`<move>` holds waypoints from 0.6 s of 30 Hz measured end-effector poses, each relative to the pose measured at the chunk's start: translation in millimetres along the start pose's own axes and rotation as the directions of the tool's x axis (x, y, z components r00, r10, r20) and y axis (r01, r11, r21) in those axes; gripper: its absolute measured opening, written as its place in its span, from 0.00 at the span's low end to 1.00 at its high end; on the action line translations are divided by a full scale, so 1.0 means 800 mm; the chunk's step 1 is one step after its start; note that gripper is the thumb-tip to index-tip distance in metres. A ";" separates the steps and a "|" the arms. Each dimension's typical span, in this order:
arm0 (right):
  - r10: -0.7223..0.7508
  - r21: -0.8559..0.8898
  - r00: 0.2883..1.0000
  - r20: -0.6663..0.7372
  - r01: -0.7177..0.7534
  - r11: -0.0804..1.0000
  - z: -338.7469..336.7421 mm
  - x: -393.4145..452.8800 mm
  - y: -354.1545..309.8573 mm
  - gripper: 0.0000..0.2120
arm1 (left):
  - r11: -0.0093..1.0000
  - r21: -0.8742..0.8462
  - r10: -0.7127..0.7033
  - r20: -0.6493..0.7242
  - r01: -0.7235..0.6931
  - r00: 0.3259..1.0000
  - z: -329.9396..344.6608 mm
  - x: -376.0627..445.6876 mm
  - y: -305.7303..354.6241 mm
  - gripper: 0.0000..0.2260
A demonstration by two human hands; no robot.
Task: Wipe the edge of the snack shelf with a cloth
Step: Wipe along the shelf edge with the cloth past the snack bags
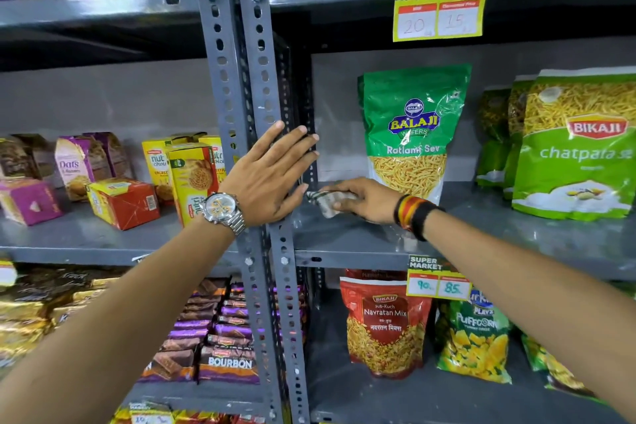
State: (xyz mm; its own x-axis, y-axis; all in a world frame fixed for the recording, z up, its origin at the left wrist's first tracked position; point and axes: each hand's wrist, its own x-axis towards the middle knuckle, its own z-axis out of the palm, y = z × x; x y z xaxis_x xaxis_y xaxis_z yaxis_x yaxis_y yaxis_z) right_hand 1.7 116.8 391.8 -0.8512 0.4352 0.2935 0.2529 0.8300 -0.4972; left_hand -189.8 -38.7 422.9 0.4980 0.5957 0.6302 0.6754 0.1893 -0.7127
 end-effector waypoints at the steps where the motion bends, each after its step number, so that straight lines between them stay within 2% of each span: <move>1: 0.009 -0.004 1.000 -0.005 -0.009 1.000 0.004 0.019 0.000 0.19 | 1.000 -0.002 0.001 -0.007 -0.001 1.000 0.000 0.000 0.000 0.27; 5: 0.057 -0.088 0.997 -0.043 -0.061 0.994 0.015 0.080 0.014 0.19 | 1.000 -0.011 0.005 -0.024 -0.005 1.000 0.005 0.000 -0.001 0.26; 9: 0.141 -0.142 0.988 0.060 -0.132 0.981 0.031 0.087 0.034 0.19 | 1.000 -0.008 0.007 -0.009 -0.008 1.000 0.006 0.001 -0.002 0.27; 14: 0.035 -0.091 0.990 0.134 -0.023 0.996 0.031 0.032 0.015 0.19 | 1.000 -0.012 0.007 -0.003 -0.007 1.000 0.003 -0.001 -0.003 0.27; 18: 0.028 -0.092 0.984 0.178 -0.012 0.996 -0.006 -0.043 0.007 0.19 | 1.000 -0.020 0.007 0.007 -0.007 1.000 0.005 -0.001 -0.003 0.26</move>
State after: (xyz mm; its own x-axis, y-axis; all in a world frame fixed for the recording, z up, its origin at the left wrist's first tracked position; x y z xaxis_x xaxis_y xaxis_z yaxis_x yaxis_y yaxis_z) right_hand 34.5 108.0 382.7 -0.9118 0.3896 0.1295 0.3043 0.8531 -0.4239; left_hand -193.7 -36.6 422.9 0.4991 0.6023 0.6230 0.6827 0.1695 -0.7107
